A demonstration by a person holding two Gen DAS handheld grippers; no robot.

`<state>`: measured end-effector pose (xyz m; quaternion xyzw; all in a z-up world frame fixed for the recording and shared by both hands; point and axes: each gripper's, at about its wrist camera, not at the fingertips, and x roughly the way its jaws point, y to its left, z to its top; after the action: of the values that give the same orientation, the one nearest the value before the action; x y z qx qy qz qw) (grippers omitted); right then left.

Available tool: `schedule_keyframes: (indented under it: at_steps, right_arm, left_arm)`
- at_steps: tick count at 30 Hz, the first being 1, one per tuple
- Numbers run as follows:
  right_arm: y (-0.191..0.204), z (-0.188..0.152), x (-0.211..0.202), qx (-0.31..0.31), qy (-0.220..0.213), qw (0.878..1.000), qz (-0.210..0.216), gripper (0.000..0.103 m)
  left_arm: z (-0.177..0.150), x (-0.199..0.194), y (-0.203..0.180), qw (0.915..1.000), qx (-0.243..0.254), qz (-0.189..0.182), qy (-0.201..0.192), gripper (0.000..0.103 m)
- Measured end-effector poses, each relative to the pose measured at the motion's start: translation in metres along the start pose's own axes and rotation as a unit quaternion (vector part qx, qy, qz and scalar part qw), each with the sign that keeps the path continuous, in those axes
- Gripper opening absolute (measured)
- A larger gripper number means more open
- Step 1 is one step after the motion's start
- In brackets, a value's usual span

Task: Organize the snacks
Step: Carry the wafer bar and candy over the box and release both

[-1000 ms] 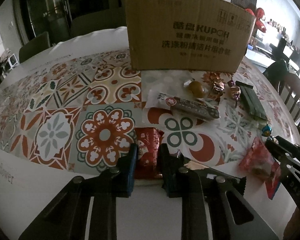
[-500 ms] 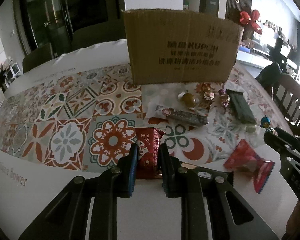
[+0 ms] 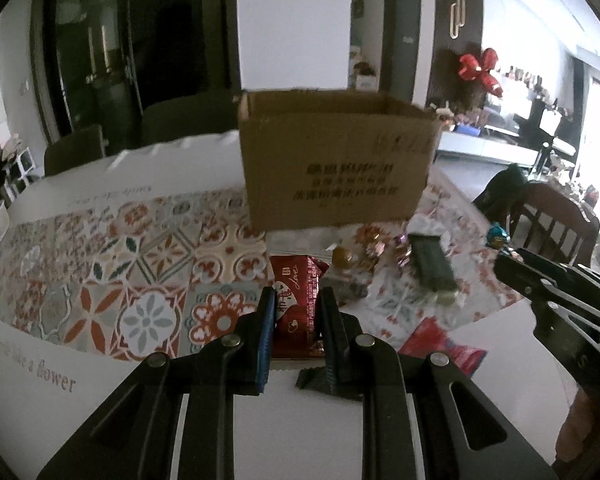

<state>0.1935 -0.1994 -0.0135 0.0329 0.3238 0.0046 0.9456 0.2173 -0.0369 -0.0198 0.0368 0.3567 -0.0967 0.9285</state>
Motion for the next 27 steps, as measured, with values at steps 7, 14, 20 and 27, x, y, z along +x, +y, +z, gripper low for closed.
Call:
schedule_keyframes:
  at_steps: [7, 14, 20, 27]
  right_arm:
    - [-0.001, 0.022, -0.014, 0.010, -0.035, 0.999, 0.026, 0.025]
    - [-0.002, 0.045, -0.018, 0.011, -0.061, 0.997, 0.041, 0.025]
    - [-0.008, 0.071, -0.015, 0.023, -0.082, 0.995, 0.047, 0.025]
    - [-0.013, 0.105, -0.007, 0.027, -0.104, 0.993, 0.052, 0.025]
  left_arm:
    - [0.018, -0.019, -0.010, 0.9991, 0.016, -0.016, -0.036, 0.022]
    - [0.045, -0.026, -0.014, 0.9965, 0.025, -0.025, -0.075, 0.022]
    - [0.075, -0.029, -0.015, 0.9934, 0.027, -0.028, -0.108, 0.022]
    - [0.108, -0.029, -0.015, 0.9892, 0.039, -0.024, -0.139, 0.022]
